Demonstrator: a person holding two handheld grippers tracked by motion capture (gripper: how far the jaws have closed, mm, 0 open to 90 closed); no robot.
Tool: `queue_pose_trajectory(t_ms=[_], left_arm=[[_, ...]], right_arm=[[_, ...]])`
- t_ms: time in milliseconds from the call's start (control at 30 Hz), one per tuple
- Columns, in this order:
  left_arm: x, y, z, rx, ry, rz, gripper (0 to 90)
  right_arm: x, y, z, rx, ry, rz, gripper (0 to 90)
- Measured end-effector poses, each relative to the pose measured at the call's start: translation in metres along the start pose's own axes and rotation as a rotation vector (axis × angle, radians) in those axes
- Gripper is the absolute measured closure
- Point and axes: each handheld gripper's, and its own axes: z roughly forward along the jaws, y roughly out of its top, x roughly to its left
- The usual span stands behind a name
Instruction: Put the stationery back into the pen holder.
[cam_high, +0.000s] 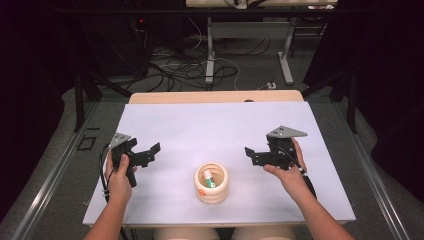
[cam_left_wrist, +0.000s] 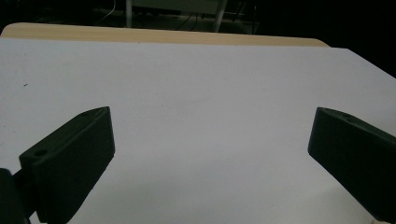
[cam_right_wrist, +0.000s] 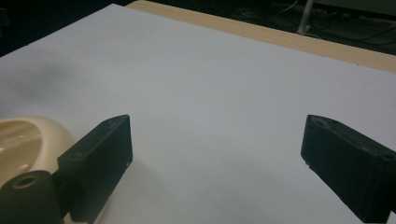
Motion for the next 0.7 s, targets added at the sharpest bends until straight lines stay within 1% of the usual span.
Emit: queue_pose_trajectory(t_ms=[67,200,233,400,433,533,567,600,700], left_arm=[[0.0,0.0,0.0,0.0,0.0,-0.001,0.5],[0.0,0.0,0.0,0.0,-0.001,-0.002,0.5],[0.0,0.0,0.0,0.0,0.0,-0.002,0.5],[0.001,0.0,0.0,0.002,-0.002,-0.002,0.5],[0.001,0.0,0.0,0.001,-0.002,-0.002,0.5],[0.001,0.0,0.0,0.0,-0.002,-0.003,0.5],[0.001,0.0,0.0,0.0,-0.002,-0.003,0.5],[0.001,0.0,0.0,0.0,-0.003,-0.003,0.5],[0.001,0.0,0.0,-0.001,-0.003,-0.002,0.5]], right_arm=[[-0.005,-0.002,0.0,0.003,-0.014,0.002,7.2],[-0.014,-0.008,0.002,0.003,-0.036,0.028,5.0],[-0.016,-0.009,0.003,0.004,-0.039,0.041,4.8],[-0.028,-0.018,0.007,0.011,-0.067,0.074,3.4],[-0.03,-0.021,0.007,0.01,-0.076,0.096,2.9],[-0.036,-0.026,0.009,0.011,-0.097,0.104,1.7],[-0.037,-0.028,0.009,0.015,-0.101,0.121,1.4],[-0.04,-0.03,0.01,0.011,-0.111,0.112,1.1],[-0.045,-0.036,0.013,0.022,-0.134,0.125,0.0]])
